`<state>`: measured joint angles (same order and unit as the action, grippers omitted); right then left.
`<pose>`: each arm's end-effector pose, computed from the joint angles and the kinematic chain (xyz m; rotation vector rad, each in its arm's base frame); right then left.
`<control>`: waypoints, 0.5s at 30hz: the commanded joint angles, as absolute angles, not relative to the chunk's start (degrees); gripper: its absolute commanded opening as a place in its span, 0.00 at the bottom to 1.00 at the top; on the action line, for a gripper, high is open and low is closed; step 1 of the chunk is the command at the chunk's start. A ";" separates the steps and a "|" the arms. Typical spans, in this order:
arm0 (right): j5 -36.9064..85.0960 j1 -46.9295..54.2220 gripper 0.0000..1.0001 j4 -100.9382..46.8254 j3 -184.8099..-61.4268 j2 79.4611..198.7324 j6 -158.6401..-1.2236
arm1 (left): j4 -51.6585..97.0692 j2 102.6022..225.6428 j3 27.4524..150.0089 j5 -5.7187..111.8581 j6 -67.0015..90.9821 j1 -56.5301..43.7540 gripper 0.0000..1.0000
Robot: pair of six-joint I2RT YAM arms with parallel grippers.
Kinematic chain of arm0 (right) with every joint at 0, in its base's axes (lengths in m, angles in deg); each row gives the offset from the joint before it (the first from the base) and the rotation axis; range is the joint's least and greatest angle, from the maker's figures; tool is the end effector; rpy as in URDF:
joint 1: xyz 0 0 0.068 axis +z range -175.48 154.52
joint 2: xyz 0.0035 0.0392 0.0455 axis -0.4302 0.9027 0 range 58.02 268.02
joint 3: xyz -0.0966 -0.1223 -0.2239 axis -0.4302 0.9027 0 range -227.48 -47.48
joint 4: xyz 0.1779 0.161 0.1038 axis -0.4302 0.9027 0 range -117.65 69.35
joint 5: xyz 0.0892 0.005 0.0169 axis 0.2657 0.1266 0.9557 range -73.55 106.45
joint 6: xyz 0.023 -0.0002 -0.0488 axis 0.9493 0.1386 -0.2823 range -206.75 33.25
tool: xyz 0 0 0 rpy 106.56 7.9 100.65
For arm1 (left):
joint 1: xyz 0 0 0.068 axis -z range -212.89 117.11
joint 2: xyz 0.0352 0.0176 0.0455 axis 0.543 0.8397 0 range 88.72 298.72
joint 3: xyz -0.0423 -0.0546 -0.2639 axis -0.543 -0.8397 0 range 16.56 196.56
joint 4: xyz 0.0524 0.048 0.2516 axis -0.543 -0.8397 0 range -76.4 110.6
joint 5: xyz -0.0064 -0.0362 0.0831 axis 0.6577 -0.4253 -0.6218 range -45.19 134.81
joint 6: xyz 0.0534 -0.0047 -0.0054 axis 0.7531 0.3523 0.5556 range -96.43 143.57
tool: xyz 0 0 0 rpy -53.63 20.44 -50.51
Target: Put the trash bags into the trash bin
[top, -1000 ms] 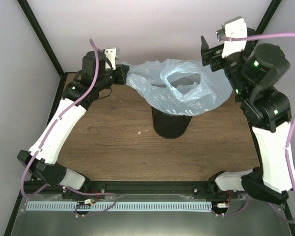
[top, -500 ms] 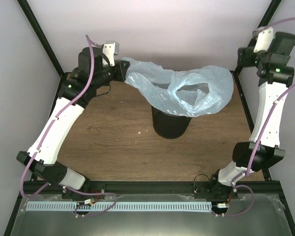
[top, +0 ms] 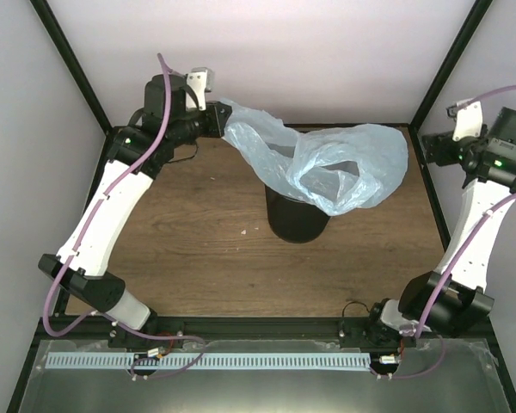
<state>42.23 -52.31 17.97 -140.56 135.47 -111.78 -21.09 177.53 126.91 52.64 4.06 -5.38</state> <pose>0.2517 -0.1100 0.4419 -0.2353 2.0255 -0.0945 0.2841 -0.1535 0.4856 0.2322 1.9657 -0.6747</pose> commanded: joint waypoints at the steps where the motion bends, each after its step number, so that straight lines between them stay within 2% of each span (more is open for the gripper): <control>1: 50.50 -55.61 0.82 24.92 -138.05 134.42 -125.18 | -24.31 178.23 129.41 52.23 4.46 -5.65 0.04; 5: 55.51 -55.63 0.80 32.56 -131.27 127.04 -142.04 | -25.38 178.32 129.48 51.08 4.84 -5.65 0.04; 9: 60.59 -55.63 0.75 45.66 -132.48 126.60 -156.70 | -25.52 178.43 130.17 51.37 4.26 -5.64 0.04; 15: 65.21 -51.67 0.78 42.83 -135.10 126.21 -154.60 | -27.12 179.09 132.75 52.31 4.32 -5.66 0.04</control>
<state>60.13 -54.78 41.25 -131.25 125.83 -151.45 -25.86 178.69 130.43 51.60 4.24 -5.38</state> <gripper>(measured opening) 0.784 0.039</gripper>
